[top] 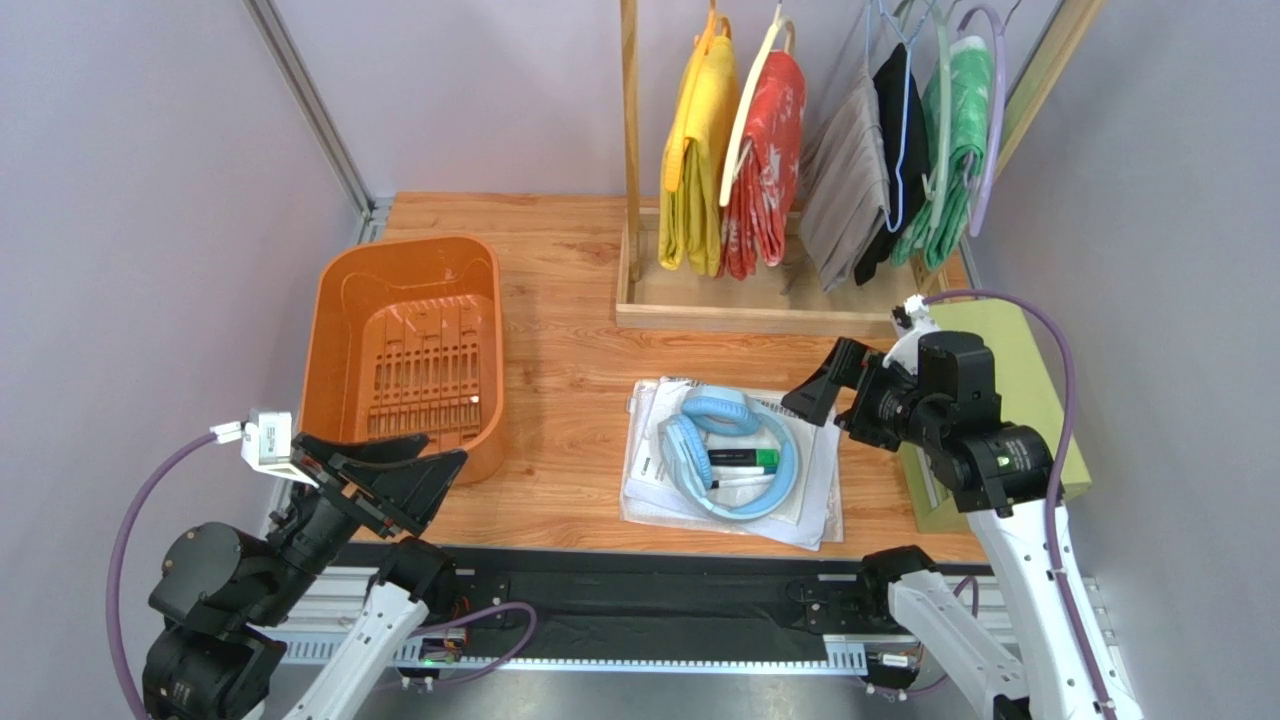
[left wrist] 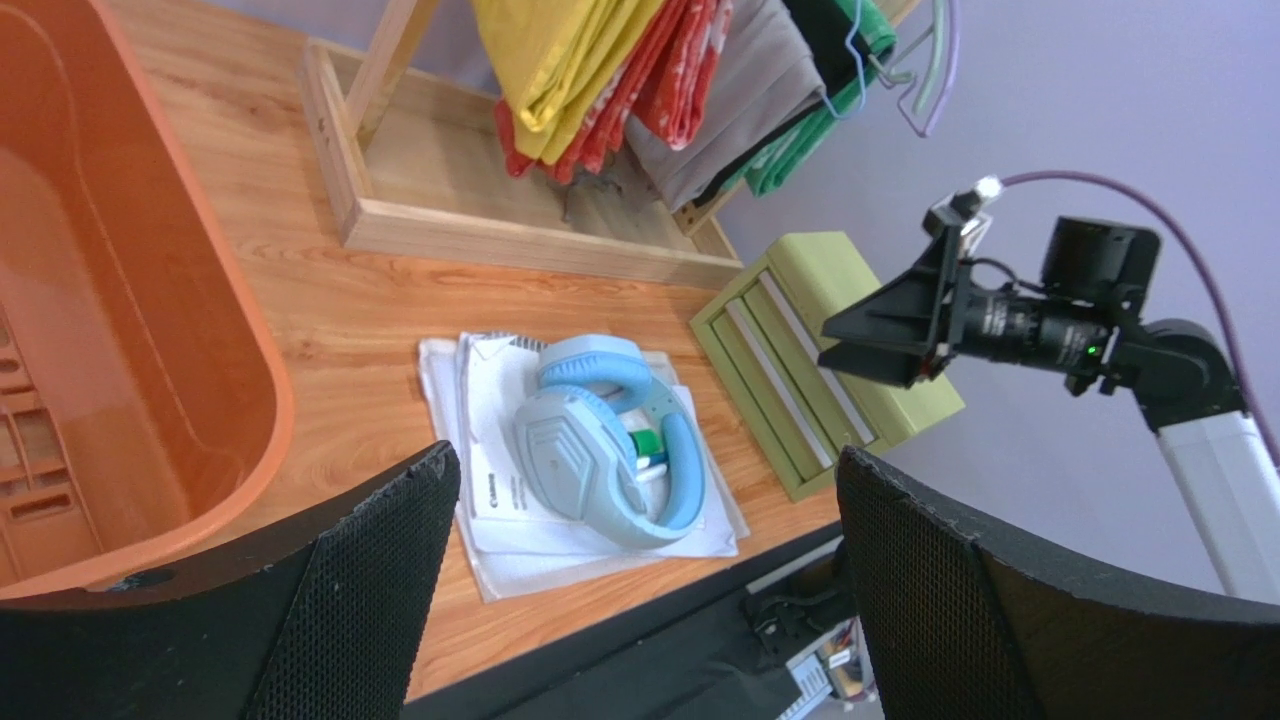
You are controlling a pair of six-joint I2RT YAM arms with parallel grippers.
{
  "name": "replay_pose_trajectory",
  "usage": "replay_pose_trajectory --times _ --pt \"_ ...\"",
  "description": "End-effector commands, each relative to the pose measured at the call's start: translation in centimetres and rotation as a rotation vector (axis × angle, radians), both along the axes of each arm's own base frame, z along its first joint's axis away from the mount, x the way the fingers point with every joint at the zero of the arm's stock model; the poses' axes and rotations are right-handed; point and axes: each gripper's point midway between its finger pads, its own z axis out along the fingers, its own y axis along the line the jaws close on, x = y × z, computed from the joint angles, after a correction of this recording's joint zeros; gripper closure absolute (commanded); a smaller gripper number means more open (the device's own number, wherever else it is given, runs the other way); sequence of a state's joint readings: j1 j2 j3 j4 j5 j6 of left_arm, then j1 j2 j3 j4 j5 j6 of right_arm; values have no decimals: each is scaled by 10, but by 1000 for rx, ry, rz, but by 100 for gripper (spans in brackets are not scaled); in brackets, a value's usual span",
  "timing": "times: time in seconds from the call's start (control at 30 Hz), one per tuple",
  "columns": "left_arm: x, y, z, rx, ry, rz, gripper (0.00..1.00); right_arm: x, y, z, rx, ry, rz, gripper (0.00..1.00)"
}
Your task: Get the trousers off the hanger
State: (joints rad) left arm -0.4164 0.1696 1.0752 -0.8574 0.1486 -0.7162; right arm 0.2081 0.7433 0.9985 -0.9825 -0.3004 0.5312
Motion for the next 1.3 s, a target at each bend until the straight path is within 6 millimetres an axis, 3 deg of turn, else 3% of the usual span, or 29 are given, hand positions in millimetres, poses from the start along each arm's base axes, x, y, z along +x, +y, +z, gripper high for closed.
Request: replay_pose_trajectory --times 0.0,0.13,0.17,0.23,0.37,0.4,0.63,0.97,1.27 --pt "-8 1 -7 35 30 -17 1 0 14 55 42 -195 131 0" --pt "-2 -8 -19 80 121 -57 1 15 22 84 58 -230 160 0" --pt "-3 -10 -22 90 143 -65 0 18 23 104 65 -272 165 0" --pt "-2 -14 -27 105 172 -87 0 29 29 118 86 -275 174 0" --pt "-2 -19 -34 96 216 -114 0 54 33 170 120 -394 146 1" --pt "-3 -21 -35 93 223 -122 1 57 32 192 129 -445 131 2" --pt "-10 -32 -46 71 285 -196 1 125 42 248 209 -550 57 6" --pt "-25 -38 -33 29 268 -260 2 188 61 293 355 -692 -32 17" --pt "-31 -38 -19 18 241 -277 2 229 78 306 393 -749 -86 22"
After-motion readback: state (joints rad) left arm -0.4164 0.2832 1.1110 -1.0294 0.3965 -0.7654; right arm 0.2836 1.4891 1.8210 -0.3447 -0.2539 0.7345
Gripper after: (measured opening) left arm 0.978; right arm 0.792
